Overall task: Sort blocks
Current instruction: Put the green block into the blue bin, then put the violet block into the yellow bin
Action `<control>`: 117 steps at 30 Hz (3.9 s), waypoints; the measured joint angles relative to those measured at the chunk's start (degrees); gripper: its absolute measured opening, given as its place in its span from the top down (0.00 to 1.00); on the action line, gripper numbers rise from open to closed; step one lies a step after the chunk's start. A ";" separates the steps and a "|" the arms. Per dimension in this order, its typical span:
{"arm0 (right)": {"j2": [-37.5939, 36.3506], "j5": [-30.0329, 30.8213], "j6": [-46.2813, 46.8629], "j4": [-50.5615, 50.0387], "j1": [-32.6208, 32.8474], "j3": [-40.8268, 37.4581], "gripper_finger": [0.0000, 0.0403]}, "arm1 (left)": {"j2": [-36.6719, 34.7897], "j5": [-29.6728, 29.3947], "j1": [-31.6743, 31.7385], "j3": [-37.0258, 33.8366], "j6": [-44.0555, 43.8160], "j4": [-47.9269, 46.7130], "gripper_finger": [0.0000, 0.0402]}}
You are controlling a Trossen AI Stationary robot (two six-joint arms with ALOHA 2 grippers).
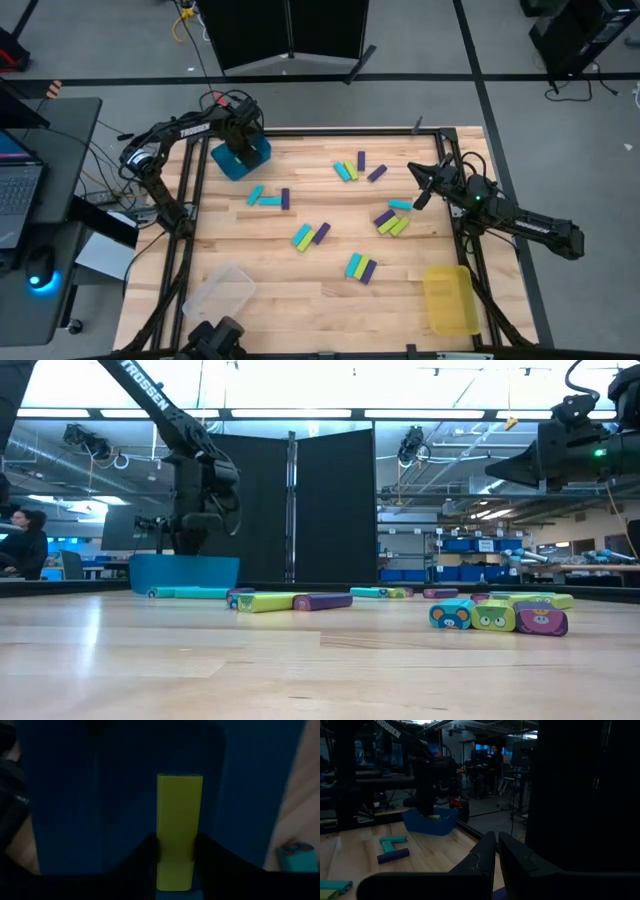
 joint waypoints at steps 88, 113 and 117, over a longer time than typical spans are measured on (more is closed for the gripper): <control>57.63 -15.62 -2.91 -36.55 -3.15 47.02 0.95 | -29.37 7.99 -34.16 -27.58 -3.49 68.83 0.94; 87.04 -15.24 -29.97 -56.57 -8.48 61.82 0.67 | -29.35 10.51 -34.27 -27.58 -5.11 68.16 0.94; 90.04 -11.65 -32.45 -56.28 -7.89 61.83 0.62 | -29.35 10.58 -34.27 -27.58 -5.16 68.12 0.94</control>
